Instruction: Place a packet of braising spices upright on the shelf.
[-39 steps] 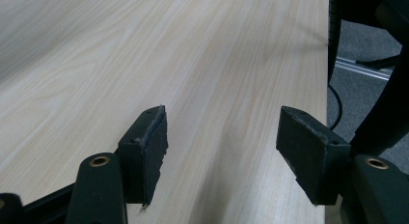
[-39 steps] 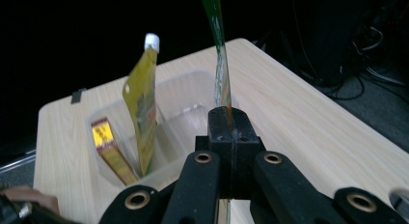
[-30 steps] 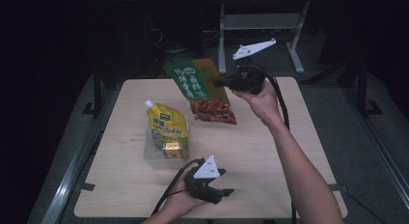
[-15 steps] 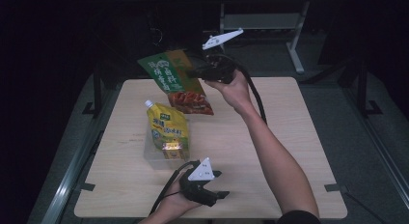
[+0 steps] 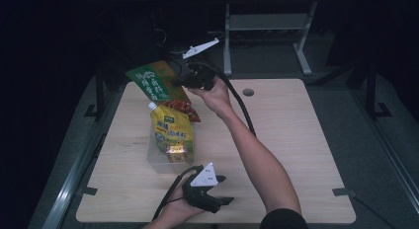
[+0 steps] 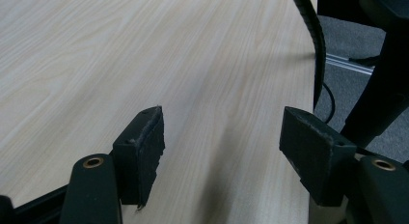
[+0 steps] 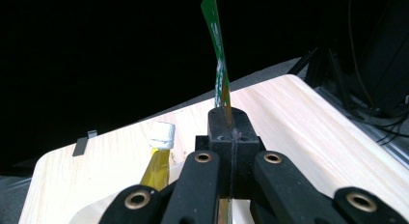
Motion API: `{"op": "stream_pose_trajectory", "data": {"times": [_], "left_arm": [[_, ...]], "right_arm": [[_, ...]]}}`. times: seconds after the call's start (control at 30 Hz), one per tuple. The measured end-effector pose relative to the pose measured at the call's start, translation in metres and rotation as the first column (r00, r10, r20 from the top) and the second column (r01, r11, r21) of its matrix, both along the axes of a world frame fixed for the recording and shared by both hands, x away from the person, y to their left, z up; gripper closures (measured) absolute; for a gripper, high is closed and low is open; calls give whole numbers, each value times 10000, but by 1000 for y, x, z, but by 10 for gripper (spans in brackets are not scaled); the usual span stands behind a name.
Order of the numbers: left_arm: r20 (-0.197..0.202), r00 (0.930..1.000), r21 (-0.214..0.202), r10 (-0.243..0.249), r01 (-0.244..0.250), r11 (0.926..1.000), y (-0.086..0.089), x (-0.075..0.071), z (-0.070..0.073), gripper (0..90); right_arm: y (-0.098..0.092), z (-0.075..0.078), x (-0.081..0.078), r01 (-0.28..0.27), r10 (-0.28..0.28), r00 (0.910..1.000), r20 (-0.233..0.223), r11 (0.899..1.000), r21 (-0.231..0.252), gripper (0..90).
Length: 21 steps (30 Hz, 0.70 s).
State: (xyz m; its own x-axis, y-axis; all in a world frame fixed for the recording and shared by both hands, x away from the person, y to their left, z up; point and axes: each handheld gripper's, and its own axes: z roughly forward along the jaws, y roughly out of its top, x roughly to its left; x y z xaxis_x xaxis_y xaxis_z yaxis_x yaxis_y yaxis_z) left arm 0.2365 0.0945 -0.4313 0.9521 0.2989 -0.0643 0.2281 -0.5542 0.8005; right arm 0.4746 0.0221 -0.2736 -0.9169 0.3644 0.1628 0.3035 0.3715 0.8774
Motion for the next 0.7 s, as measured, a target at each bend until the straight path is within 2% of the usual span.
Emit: {"op": "stream_pose_trajectory", "data": {"times": [0.2,0.43,0.53,0.7], "left_arm": [[-110,9999,-13,-38,38,10000,-1,-1,0,315],[-49,9999,12,-155,155,9999,-4,-2,0,316],[-21,9998,17,-174,174,9998,-5,-2,0,315],[53,9999,37,-142,142,9999,-5,-2,0,316]], "right_arm": [[5,-22,8,50,-39,9989,-474,9997,236,900],[5,-38,7,231,-253,9978,-618,9991,-367,900],[0,-41,7,322,-340,9974,-628,9990,-295,900],[-1,-41,5,377,-413,9978,-523,9970,-675,890]]}}
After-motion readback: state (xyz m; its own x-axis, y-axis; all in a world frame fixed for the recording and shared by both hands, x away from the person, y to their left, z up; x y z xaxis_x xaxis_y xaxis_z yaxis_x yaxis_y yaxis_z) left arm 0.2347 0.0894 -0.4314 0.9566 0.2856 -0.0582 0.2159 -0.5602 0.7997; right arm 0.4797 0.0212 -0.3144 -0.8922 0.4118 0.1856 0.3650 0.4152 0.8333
